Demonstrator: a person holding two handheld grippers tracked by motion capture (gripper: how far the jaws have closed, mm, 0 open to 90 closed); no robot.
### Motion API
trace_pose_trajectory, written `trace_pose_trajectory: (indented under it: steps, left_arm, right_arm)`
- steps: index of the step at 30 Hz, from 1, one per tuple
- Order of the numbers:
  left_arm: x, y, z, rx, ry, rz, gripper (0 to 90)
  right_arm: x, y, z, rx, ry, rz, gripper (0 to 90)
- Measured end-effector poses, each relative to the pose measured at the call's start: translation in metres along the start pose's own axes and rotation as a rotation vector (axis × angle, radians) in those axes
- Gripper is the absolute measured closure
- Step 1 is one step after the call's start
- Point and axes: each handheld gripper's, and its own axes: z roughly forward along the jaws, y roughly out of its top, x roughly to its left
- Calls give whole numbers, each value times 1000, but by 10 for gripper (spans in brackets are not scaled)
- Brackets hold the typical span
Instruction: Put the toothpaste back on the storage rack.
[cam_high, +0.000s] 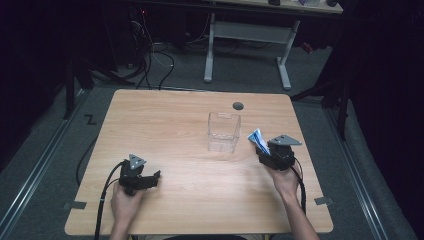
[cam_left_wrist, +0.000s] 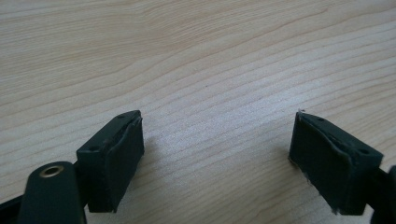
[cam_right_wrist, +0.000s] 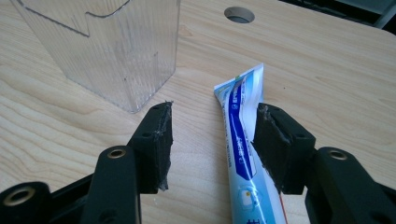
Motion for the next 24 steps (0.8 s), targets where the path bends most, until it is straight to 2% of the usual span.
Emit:
trace_pose_trajectory:
  steps: [10, 13, 19, 24]
  left_arm:
    - [0, 0, 0, 1, 0, 1, 182]
    - [0, 0, 0, 0, 0, 0, 182]
    - [0, 0, 0, 0, 0, 0, 182]
    - [0, 0, 0, 1, 0, 1, 182]
  right_arm:
    - [-6, 6, 5, 18, 9, 17, 466]
    - [-6, 11, 6, 10, 15, 10, 459]
    - [-7, 19, 15, 43, 8, -11, 454]
    - [-3, 24, 18, 49, 0, -37, 455]
